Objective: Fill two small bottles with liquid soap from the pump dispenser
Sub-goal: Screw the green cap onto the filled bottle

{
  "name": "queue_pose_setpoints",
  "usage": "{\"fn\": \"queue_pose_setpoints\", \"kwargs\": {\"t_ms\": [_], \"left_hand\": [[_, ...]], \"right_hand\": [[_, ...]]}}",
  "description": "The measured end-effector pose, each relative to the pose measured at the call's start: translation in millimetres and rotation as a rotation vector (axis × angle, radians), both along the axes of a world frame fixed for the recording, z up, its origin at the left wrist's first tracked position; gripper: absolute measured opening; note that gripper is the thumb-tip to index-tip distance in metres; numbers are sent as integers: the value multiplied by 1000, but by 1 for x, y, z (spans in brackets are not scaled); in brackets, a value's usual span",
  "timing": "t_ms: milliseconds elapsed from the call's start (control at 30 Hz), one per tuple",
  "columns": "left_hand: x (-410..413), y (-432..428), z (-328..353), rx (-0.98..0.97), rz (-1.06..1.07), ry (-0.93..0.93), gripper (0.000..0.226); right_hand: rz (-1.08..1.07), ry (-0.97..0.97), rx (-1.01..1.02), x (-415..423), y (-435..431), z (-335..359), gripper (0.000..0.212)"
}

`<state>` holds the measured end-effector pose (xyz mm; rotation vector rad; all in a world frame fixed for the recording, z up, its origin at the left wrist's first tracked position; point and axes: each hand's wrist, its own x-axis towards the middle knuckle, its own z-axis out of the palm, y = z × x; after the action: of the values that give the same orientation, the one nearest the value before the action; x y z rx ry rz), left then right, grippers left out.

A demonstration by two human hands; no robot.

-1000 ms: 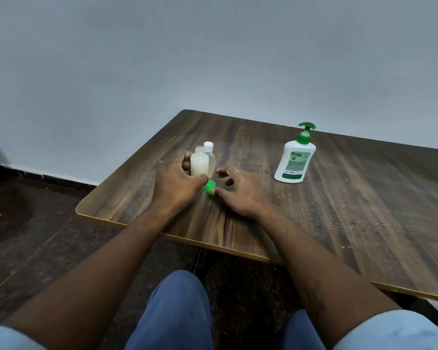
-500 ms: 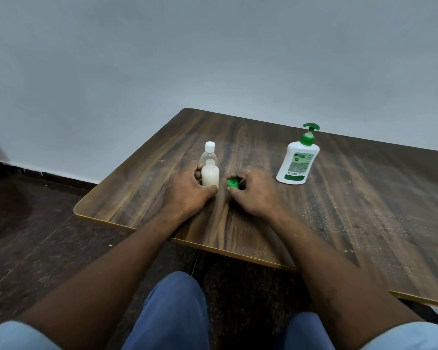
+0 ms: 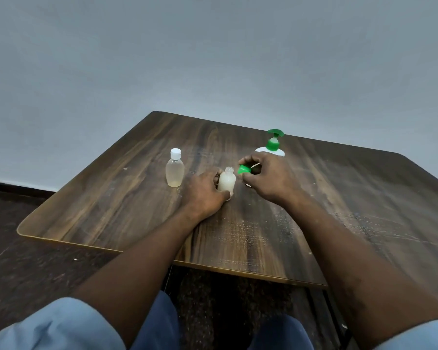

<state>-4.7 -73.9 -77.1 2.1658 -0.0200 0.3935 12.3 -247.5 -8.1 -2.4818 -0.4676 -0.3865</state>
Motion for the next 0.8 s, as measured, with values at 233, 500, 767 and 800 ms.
{"fn": "queue_pose_setpoints", "kwargs": {"t_ms": [233,500,767,800], "left_hand": [[0,1,-7,74,6,-76,44],[-1,2,-8,109,11,-105,45],[1,2,-8,118,15,-113,45],[1,2,-8,122,16,-115,44]], "right_hand": [[74,-23,-120,13,9,6,26],[173,-92,-267,22,26,15,29],[153,-122,-406,22,34,25,32],[153,-117,-431,22,35,27,32]]}}
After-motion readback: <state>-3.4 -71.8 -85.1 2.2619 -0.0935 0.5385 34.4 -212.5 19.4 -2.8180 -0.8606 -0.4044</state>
